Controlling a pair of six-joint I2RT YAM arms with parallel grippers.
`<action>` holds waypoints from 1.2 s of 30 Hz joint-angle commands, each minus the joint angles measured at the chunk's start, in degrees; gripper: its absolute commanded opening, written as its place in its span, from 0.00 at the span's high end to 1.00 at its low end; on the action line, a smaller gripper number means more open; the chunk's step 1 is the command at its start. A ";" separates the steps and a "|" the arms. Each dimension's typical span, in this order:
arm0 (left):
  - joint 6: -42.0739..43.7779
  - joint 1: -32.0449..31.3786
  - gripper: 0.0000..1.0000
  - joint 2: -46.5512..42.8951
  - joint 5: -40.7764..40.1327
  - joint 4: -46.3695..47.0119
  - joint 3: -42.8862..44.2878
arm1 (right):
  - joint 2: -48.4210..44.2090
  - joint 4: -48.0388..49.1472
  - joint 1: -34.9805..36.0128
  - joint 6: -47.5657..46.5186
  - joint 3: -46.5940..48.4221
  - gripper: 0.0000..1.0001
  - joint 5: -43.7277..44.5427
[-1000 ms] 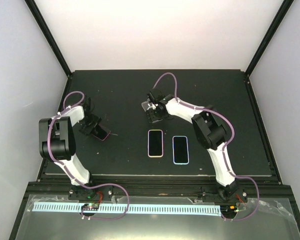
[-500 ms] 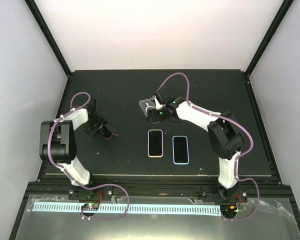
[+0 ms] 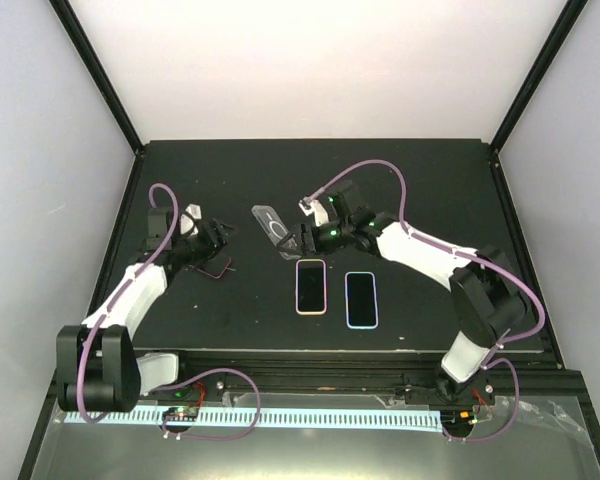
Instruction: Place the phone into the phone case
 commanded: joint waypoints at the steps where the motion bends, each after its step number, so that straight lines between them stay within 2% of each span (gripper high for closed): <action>1: -0.84 -0.18 0.26 -4.41 19.23 16.99 -4.86 | -5.05 14.86 0.04 10.07 -3.59 0.26 -13.04; 8: -10.23 -0.69 0.28 -11.11 25.92 32.26 -9.26 | -8.63 34.61 0.00 24.88 -10.10 0.27 -19.98; 11: -12.08 -0.96 0.28 -12.76 26.32 34.99 -10.00 | -8.97 40.19 0.01 29.19 -11.38 0.27 -21.13; 19: -19.72 -3.29 0.35 -11.68 26.83 46.18 -12.54 | -8.99 54.21 0.14 39.85 -14.64 0.27 -22.26; 26: -27.27 -7.24 0.44 -6.55 27.15 58.52 -12.70 | -8.28 57.35 0.10 42.59 -15.30 0.27 -22.52; 36: -28.85 -11.40 0.57 -2.75 24.96 61.37 -11.17 | -7.53 60.84 0.19 44.92 -16.77 0.27 -22.69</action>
